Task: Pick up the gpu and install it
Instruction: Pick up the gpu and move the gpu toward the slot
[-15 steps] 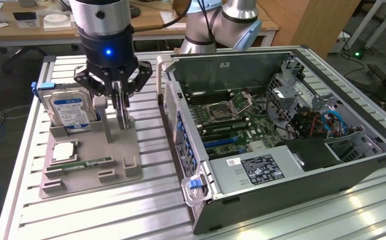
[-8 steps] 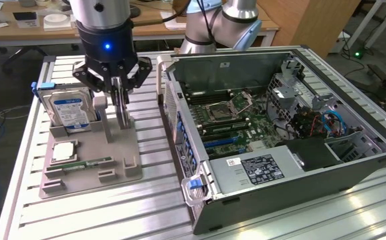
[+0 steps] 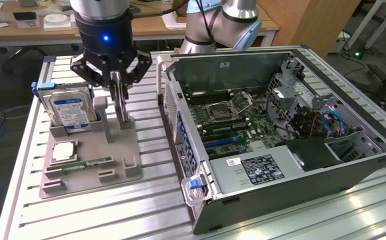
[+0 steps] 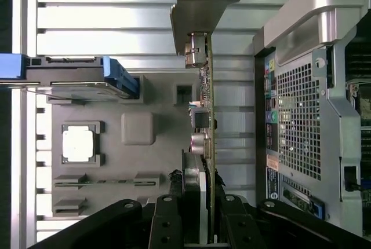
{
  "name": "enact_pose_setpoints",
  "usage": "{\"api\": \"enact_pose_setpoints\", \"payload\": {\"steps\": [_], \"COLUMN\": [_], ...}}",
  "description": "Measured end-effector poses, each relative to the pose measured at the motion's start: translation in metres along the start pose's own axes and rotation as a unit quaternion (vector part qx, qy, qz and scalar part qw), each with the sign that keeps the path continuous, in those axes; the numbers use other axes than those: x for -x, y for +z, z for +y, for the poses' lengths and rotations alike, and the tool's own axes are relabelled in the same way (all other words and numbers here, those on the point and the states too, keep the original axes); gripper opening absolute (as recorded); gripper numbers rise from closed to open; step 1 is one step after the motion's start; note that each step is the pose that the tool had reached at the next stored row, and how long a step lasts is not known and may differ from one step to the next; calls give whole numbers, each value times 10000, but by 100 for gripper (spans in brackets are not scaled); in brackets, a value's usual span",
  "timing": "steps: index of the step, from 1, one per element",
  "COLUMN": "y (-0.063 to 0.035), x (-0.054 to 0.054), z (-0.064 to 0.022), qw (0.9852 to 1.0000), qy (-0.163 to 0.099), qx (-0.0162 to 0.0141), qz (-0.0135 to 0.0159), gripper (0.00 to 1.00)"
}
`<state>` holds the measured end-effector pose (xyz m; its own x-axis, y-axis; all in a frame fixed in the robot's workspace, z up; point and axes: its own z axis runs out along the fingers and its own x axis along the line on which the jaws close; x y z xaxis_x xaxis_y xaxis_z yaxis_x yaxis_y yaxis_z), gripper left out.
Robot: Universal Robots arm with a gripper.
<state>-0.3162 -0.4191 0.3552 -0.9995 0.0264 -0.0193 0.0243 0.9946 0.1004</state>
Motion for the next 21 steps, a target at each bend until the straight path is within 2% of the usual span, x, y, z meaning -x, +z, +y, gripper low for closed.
{"api": "enact_pose_setpoints", "payload": {"steps": [5,10,17,21], "y": [-68,-125,-248,-302], "x": [2,3,5,6], "z": [7,13,25,30], "qw": [10000,10000,10000,10000], "qy": [0,0,1,1], "qx": [6,28,42,62], "qz": [0,1,1,1], "gripper": [28,28,28,28]}}
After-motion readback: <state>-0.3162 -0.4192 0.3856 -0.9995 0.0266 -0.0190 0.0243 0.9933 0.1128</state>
